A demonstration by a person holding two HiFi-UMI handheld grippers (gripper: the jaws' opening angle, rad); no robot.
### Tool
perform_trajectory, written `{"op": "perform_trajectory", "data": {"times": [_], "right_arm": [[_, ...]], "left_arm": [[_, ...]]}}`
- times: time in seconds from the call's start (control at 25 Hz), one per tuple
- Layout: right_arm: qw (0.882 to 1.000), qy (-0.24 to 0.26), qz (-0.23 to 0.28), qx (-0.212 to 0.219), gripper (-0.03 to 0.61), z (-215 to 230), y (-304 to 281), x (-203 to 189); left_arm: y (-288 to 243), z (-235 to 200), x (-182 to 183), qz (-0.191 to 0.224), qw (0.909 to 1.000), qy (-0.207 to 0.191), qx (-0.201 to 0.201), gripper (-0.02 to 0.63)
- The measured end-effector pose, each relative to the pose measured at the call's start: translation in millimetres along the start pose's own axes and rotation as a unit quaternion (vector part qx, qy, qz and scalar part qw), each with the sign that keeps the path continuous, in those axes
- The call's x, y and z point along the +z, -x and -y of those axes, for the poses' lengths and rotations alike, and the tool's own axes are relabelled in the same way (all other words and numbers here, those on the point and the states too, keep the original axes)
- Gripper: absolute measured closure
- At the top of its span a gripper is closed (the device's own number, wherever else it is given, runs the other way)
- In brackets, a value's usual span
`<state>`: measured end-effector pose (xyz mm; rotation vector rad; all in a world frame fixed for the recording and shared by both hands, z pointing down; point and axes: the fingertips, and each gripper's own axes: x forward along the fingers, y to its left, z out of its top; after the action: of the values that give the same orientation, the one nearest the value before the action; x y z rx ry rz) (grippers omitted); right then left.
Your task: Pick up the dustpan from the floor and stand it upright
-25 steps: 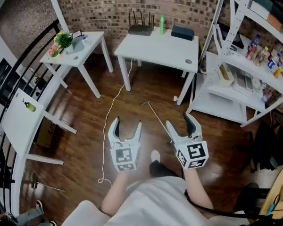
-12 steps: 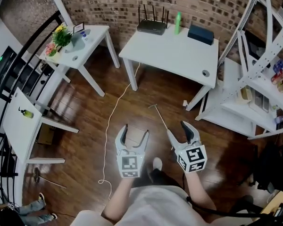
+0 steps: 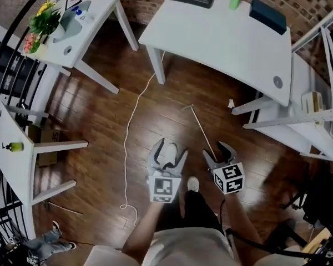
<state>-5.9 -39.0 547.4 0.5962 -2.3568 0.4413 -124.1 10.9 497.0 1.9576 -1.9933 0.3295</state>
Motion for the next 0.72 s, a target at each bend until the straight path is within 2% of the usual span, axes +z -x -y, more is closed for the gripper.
{"op": "perform_trajectory", "data": {"times": [0.16, 0.28, 0.4, 0.56, 0.72], "right_arm": [[0.999, 0.0, -0.05, 0.001, 0.353, 24, -95, -22], [0.996, 0.016, -0.089, 0.001, 0.37, 46, -168, -52], [0.993, 0.011, -0.114, 0.002, 0.371, 70, -242, -96], [0.991, 0.027, -0.127, -0.01, 0.371, 115, -350, -149], [0.987, 0.034, -0.16, 0.006, 0.371, 149, -448, -224]], "left_arm": [[-55, -48, -48, -0.033, 0.9979, 0.051, -0.024, 0.252], [-96, -70, -98, -0.059, 0.9956, 0.063, -0.035, 0.253], [-132, -84, -158, -0.082, 0.9942, 0.053, -0.045, 0.262], [-190, -109, -237, -0.086, 0.9942, 0.042, -0.05, 0.262], [-248, -112, -316, -0.094, 0.9928, 0.015, -0.073, 0.262]]}}
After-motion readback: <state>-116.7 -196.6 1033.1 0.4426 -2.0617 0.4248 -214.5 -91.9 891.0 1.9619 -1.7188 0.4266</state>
